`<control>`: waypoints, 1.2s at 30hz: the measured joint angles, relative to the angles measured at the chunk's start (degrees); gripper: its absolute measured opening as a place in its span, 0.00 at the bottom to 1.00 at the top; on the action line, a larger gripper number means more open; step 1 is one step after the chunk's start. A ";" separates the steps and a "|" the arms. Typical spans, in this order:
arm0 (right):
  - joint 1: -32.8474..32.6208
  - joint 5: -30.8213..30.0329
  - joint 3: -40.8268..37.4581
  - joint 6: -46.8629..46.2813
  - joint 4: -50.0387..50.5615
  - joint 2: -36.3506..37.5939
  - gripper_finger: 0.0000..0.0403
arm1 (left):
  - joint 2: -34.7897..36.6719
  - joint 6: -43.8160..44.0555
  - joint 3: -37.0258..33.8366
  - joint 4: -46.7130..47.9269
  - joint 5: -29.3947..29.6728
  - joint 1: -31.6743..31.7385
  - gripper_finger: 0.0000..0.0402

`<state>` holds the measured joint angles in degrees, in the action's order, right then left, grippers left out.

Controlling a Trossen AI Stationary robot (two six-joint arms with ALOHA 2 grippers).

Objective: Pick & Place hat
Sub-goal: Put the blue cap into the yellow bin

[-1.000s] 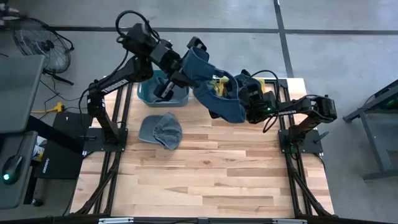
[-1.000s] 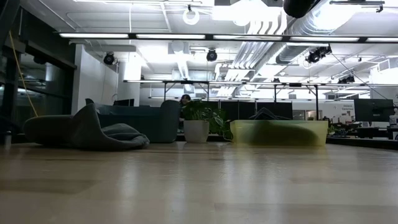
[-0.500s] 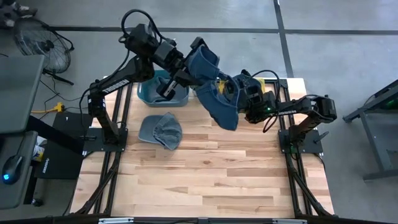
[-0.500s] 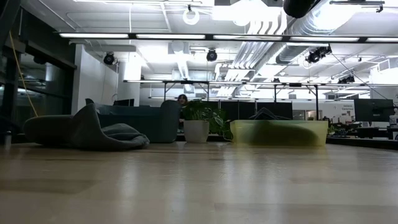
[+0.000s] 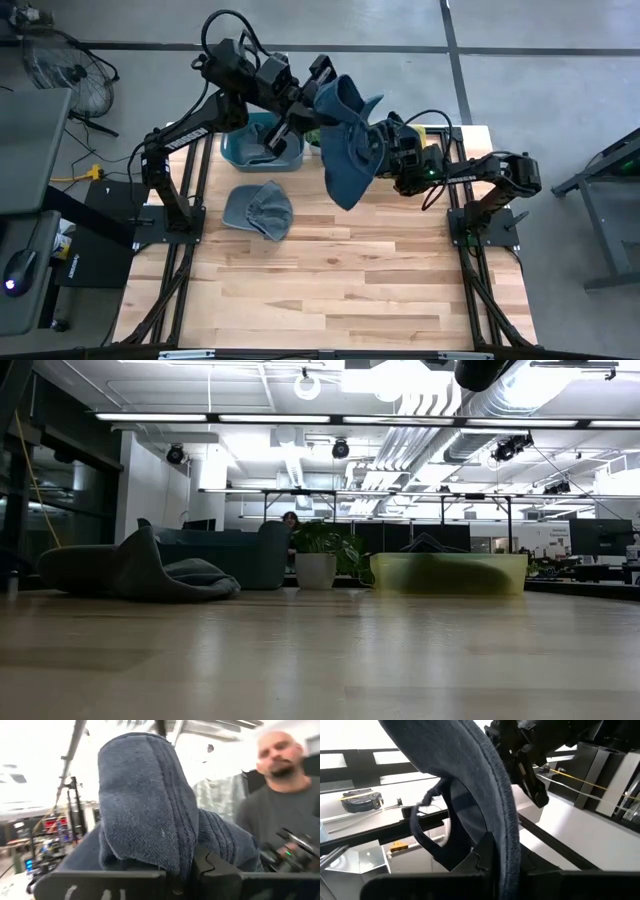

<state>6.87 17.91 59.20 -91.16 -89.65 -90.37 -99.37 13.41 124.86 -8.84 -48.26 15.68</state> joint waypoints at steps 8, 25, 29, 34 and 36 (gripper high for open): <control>0.00 0.31 0.00 1.47 0.04 0.00 0.01 | 0.02 2.60 0.00 0.27 2.33 0.02 0.23; 4.61 1.59 -0.01 3.29 0.17 0.00 0.01 | 3.14 -3.67 0.02 14.37 3.40 0.23 0.71; 6.30 2.19 -0.02 3.26 0.25 0.00 0.01 | 4.65 -4.70 0.02 18.36 3.63 1.31 0.71; 7.89 3.61 -0.01 3.46 1.32 0.00 0.01 | 6.35 -4.79 0.02 21.68 2.62 3.00 0.71; 8.67 4.29 -0.02 4.08 1.55 0.00 0.01 | 6.96 -4.81 0.04 23.06 2.41 3.26 0.71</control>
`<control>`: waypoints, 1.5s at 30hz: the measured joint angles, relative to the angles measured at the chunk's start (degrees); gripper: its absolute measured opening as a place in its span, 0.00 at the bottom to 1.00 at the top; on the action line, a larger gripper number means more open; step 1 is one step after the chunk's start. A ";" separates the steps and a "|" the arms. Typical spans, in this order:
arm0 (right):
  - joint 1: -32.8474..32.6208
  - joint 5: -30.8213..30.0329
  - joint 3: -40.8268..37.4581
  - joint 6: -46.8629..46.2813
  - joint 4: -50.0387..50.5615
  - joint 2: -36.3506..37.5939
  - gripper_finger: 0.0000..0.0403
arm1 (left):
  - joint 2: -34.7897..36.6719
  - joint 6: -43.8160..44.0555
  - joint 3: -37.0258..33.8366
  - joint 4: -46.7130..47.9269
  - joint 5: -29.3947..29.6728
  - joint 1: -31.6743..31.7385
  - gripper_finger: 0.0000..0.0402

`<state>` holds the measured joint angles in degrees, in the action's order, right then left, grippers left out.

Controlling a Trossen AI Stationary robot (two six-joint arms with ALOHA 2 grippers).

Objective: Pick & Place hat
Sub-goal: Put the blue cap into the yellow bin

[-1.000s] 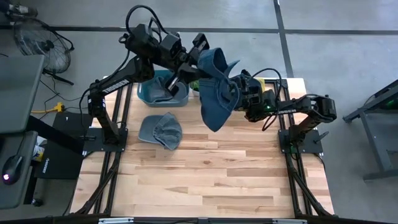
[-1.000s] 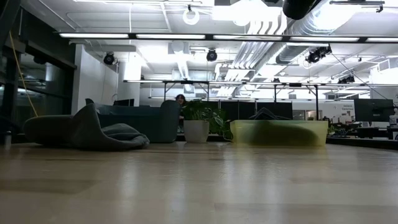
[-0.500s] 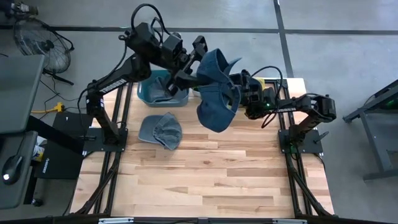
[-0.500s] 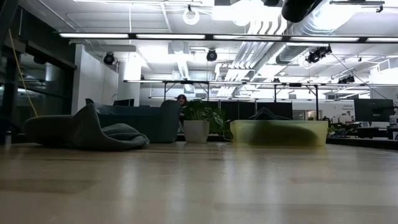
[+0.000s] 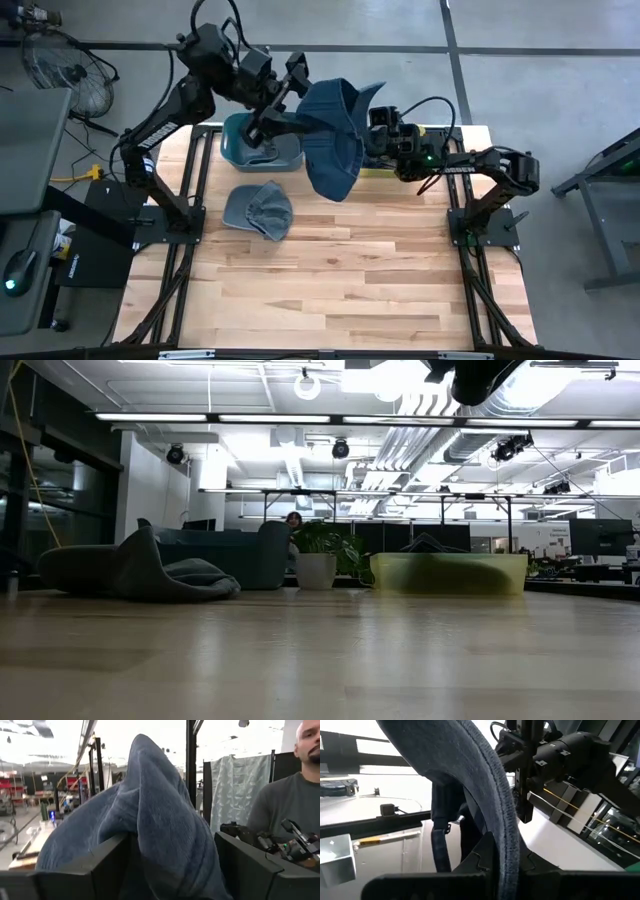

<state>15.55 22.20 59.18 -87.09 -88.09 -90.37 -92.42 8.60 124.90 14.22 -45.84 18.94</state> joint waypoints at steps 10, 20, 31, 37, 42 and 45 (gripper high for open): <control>4.01 2.35 0.00 0.16 2.06 0.00 0.01 | 3.20 -2.14 -0.14 7.80 0.56 2.40 0.71; 9.68 5.33 0.00 0.17 5.15 0.00 0.01 | 9.89 -7.38 0.09 16.39 7.29 6.25 0.71; 14.51 2.42 0.00 12.61 32.11 6.17 0.01 | 13.17 -10.83 0.00 29.40 17.67 6.25 0.71; 18.59 0.17 0.00 20.87 47.98 12.12 0.01 | 13.09 -12.95 -0.04 37.21 19.86 6.19 0.71; 22.55 -0.48 0.00 26.96 58.96 16.16 0.01 | 13.09 -15.60 -0.04 41.74 19.57 6.21 0.71; 24.71 -1.74 0.00 30.62 65.54 18.74 0.01 | 13.09 -17.50 -0.04 43.65 18.17 6.18 0.71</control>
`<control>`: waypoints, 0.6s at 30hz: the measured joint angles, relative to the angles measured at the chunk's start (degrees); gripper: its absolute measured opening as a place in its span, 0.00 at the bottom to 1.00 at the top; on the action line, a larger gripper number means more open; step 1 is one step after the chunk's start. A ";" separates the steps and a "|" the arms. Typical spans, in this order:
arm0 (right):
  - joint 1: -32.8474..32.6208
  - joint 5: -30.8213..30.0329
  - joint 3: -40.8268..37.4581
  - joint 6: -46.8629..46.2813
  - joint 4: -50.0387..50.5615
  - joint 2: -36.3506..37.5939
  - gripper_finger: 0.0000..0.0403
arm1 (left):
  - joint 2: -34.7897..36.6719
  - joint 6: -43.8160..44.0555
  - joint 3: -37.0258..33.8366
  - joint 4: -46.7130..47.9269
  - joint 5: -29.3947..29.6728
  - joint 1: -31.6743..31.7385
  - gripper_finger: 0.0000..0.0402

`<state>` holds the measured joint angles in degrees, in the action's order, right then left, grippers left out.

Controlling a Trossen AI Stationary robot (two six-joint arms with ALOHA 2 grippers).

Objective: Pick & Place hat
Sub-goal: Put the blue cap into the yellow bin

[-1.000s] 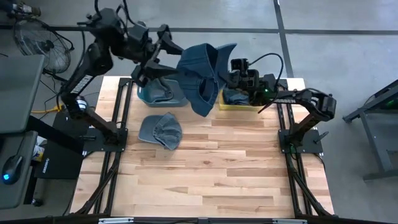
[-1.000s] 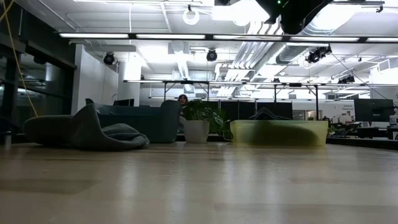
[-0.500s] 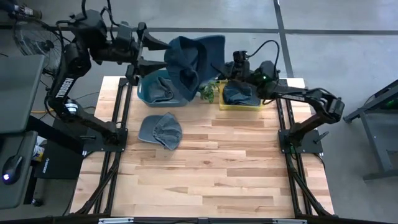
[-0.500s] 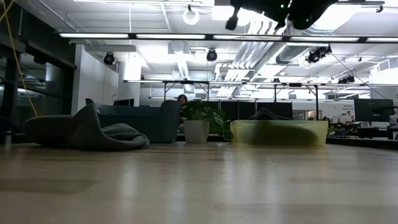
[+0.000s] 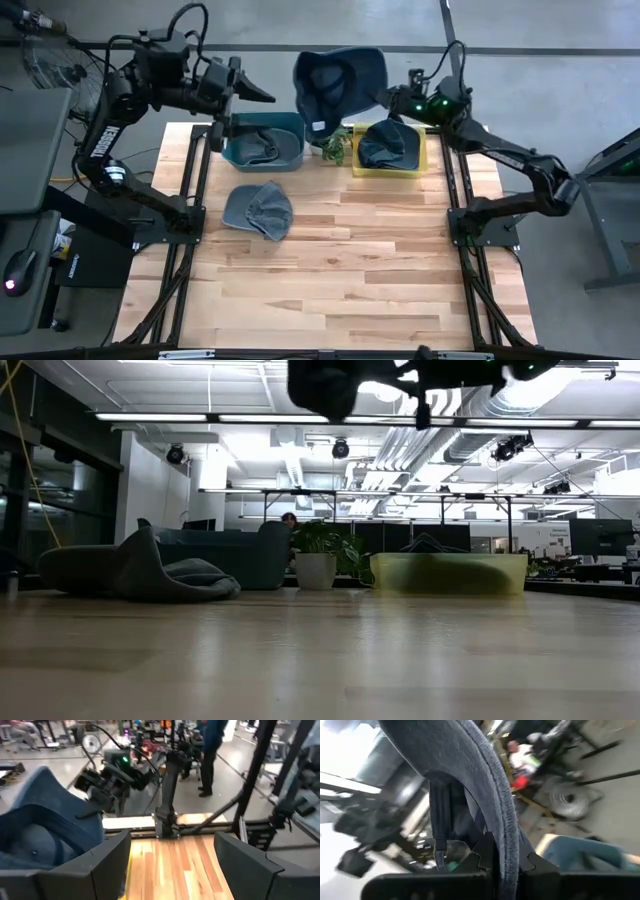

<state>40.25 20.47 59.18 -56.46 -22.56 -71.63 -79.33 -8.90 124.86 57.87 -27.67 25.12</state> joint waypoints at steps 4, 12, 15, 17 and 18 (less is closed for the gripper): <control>2.65 -0.70 0.00 2.93 6.58 3.52 0.01 | 0.04 -2.26 -1.61 1.43 -0.45 0.01 0.71; 7.97 -5.24 0.00 9.55 25.73 12.63 0.01 | 0.81 -3.42 -10.52 0.96 -4.56 0.04 0.71; 9.37 -6.27 0.00 10.54 29.67 15.71 0.01 | 1.33 -3.47 -14.41 -1.74 -6.45 0.05 0.71; 9.95 -6.84 0.00 11.35 32.17 17.31 0.01 | 1.29 -3.47 -16.91 -4.00 -7.86 0.07 0.71; 10.18 -7.42 0.00 11.58 33.72 18.03 0.01 | 1.27 -3.44 -18.10 -4.76 -8.42 0.07 0.71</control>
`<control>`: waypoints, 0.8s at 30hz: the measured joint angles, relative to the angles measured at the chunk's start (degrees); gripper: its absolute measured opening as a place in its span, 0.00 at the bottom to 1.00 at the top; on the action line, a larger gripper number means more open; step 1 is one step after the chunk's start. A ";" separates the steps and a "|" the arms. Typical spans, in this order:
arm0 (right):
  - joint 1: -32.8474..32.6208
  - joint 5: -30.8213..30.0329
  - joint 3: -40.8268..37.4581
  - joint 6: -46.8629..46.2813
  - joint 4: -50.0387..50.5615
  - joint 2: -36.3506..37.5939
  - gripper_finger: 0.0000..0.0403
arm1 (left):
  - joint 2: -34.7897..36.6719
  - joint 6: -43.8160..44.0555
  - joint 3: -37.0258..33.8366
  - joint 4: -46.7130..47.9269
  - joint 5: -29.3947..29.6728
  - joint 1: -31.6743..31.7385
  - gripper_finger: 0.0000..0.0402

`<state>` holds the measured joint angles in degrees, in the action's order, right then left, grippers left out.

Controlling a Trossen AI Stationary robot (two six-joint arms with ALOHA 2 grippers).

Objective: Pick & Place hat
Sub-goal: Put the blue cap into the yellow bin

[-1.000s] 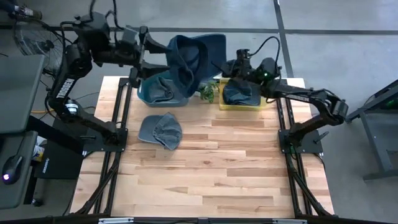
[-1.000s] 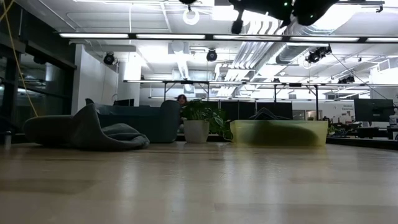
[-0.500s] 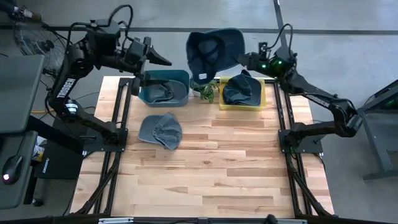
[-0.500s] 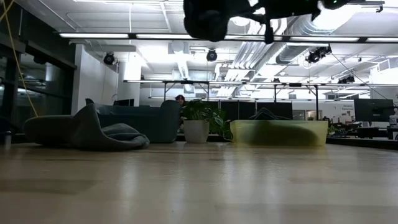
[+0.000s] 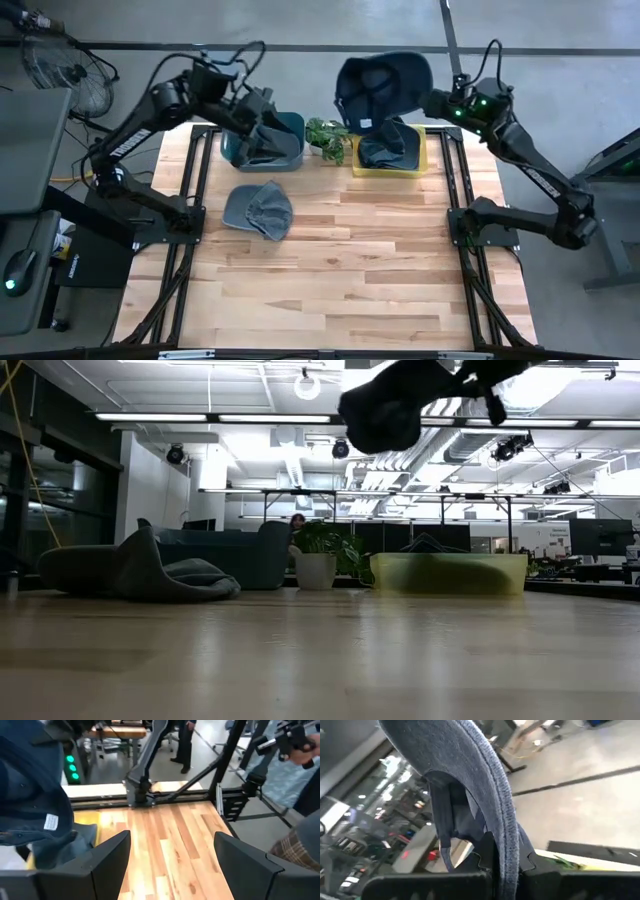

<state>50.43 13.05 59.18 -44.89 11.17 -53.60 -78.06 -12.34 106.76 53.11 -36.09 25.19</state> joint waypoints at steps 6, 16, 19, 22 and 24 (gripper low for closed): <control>0.29 -4.43 0.00 1.48 7.51 3.78 0.01 | 0.77 0.16 -6.60 -5.25 -3.83 0.95 0.71; -0.38 -8.99 -0.02 1.48 15.12 5.76 0.01 | 0.74 3.17 -13.15 -10.18 -14.54 6.71 0.71; -1.47 -9.36 -0.03 0.09 15.19 5.83 0.01 | 0.74 3.15 -13.20 -10.12 -16.18 7.65 0.71; -2.88 -9.51 -2.48 -1.66 14.47 6.29 0.01 | 0.76 2.55 -13.20 -10.01 -17.47 8.60 0.71; -3.15 -9.52 -6.42 -4.71 13.17 7.26 0.01 | 0.76 2.29 -13.20 -9.57 -17.39 8.71 0.71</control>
<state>47.29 3.52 52.76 -49.59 24.34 -46.34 -77.30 -10.06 93.56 43.54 -53.48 33.90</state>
